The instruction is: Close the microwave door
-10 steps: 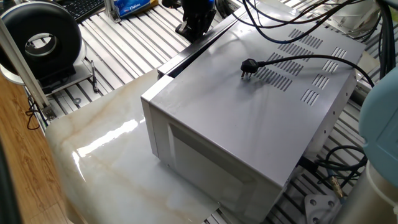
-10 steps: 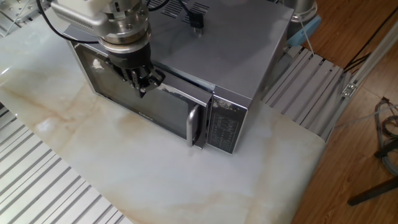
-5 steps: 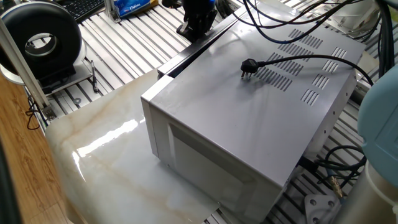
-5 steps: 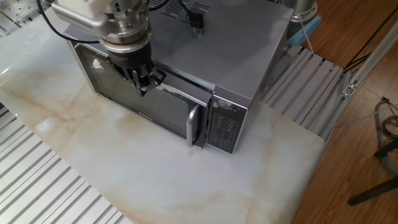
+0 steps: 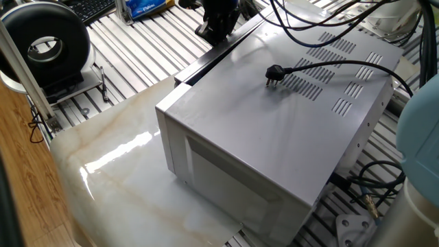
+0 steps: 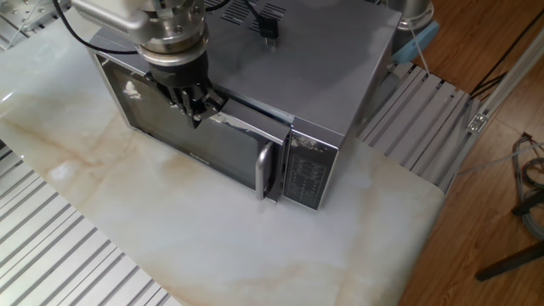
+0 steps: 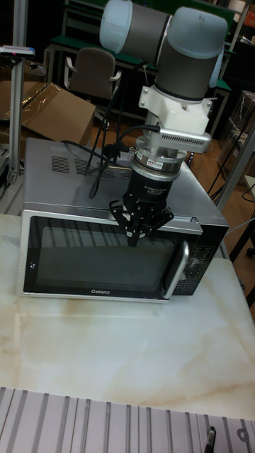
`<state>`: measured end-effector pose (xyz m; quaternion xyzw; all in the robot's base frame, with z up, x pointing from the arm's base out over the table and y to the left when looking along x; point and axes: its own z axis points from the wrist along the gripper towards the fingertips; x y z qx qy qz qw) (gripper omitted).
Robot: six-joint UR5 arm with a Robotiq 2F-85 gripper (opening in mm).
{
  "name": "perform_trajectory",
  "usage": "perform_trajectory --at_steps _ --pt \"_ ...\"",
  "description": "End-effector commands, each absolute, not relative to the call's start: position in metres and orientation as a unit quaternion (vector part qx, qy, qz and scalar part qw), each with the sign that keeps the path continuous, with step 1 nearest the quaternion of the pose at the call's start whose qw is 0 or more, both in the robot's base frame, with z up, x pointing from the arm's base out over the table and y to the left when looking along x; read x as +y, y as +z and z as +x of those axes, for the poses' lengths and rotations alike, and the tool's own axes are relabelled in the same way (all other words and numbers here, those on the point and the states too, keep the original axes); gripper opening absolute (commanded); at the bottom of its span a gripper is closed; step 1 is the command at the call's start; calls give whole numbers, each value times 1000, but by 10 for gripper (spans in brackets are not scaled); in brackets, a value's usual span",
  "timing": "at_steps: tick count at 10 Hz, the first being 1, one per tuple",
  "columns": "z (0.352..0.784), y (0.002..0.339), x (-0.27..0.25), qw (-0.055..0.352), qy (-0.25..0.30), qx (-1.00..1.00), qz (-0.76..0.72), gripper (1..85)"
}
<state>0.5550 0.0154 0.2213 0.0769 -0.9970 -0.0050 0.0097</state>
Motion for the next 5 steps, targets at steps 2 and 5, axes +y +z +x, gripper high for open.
perform_trajectory --at_steps 2,5 --pt "543 226 20 23 -15 -997 73 10" --pt "536 225 15 17 -13 -997 69 10"
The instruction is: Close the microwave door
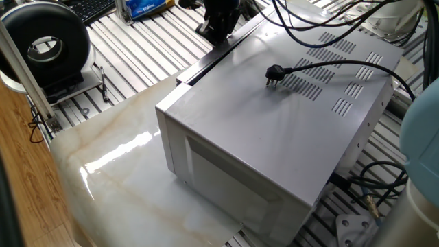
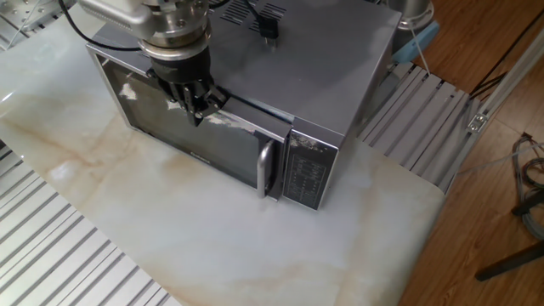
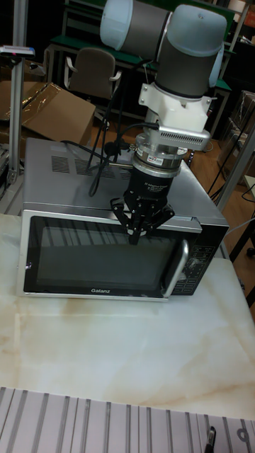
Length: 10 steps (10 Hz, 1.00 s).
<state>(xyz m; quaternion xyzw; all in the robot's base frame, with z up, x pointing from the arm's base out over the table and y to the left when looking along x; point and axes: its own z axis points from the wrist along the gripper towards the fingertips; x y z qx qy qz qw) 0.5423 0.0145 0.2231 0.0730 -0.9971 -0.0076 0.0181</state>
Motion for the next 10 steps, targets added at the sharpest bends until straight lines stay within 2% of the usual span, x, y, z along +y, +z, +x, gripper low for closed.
perform_trajectory --at_steps 1,8,10 --pt "534 226 18 15 -11 -998 65 10" --pt "526 223 14 5 -13 -998 66 10" --pt "535 235 9 29 -3 -997 71 10"
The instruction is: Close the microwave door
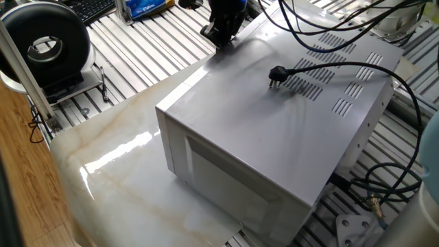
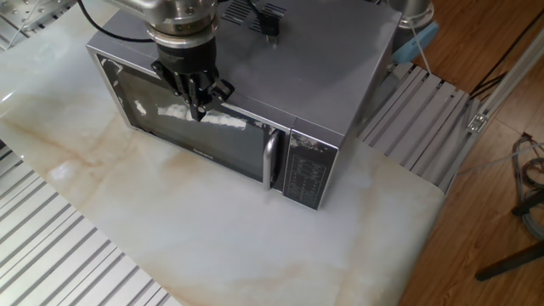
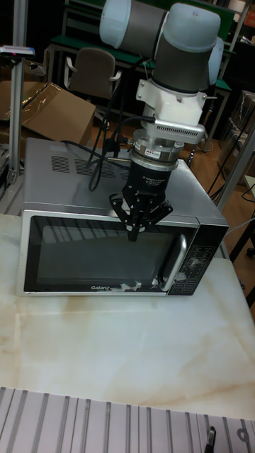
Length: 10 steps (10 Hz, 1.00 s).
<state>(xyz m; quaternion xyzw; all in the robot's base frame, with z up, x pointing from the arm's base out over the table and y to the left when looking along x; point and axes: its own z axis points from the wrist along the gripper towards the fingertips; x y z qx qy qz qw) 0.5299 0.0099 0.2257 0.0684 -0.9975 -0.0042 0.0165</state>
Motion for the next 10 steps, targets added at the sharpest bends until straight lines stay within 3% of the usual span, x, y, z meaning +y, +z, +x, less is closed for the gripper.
perform_trajectory --at_steps 1,5,8,10 --pt "544 249 12 40 11 -997 72 10" --pt "545 271 12 31 15 -997 69 10" --pt "519 302 7 31 16 -998 52 10" --pt "511 314 3 11 13 -999 39 10"
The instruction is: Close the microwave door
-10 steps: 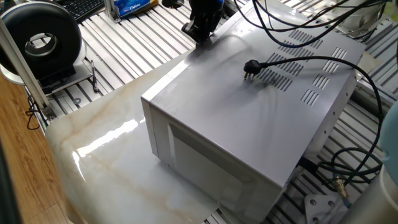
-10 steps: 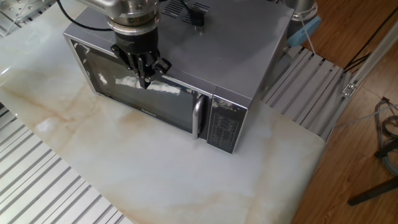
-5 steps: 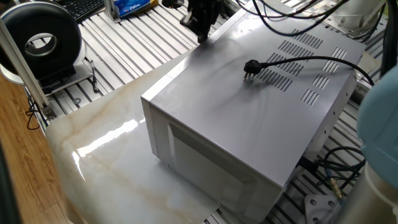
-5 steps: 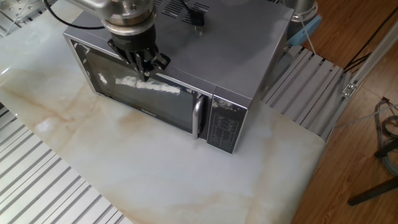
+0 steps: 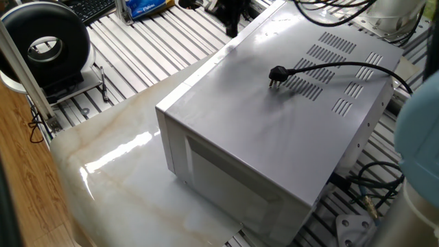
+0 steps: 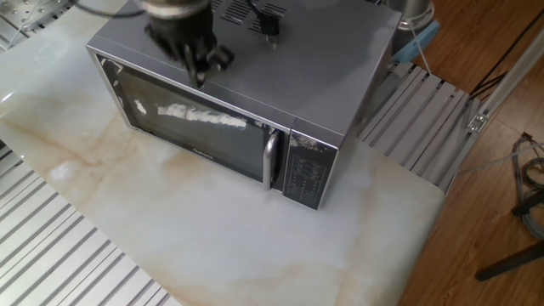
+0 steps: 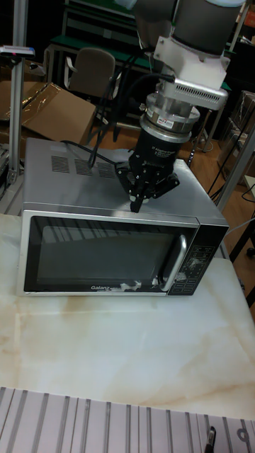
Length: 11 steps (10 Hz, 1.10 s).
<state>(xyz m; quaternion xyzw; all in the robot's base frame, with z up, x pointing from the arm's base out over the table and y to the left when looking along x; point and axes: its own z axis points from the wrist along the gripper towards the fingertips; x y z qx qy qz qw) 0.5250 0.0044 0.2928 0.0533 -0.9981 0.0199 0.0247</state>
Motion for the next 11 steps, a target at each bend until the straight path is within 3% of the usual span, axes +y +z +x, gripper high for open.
perform_trajectory --at_steps 1,4,11 --pt "505 318 -2 7 14 -999 37 10" --pt "511 319 -12 -24 19 -999 29 10" --pt "528 314 -5 -42 6 -998 37 10"
